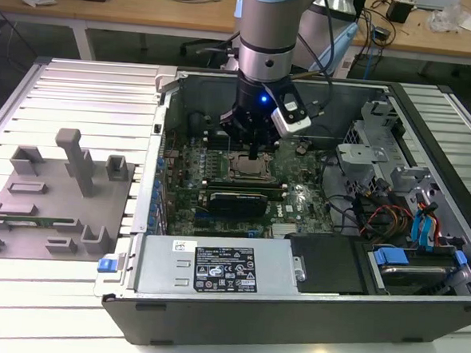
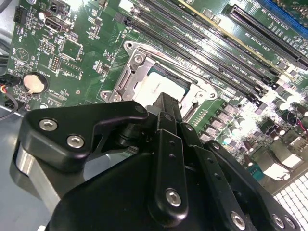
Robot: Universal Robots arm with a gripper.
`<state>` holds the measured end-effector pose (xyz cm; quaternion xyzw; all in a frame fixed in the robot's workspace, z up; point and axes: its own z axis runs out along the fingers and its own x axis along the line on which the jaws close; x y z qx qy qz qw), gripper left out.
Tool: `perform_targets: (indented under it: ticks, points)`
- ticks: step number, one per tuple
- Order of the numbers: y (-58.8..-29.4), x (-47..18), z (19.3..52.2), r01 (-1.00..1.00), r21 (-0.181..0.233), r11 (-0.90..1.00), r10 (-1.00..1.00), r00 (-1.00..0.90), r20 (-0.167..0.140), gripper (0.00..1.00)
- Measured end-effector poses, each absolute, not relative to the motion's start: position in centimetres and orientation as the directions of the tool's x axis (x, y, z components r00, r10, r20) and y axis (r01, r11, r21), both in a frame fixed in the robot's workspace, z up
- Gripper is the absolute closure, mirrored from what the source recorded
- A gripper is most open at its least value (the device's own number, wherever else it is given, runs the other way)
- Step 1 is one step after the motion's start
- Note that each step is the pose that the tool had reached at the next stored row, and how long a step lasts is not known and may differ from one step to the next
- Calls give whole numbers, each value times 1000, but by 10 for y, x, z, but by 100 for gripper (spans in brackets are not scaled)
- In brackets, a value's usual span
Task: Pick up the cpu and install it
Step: 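Install the first cpu locking lever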
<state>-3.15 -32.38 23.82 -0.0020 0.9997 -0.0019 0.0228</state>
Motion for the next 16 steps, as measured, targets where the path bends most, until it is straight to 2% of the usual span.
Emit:
perform_targets:
  ticks: [11, 16]
  points:
    - [-324, -31, 268, -4, -4, 1000, -4, -999, -46, 89]
    - [-324, -31, 270, -4, -4, 1000, -4, -999, -46, 89]
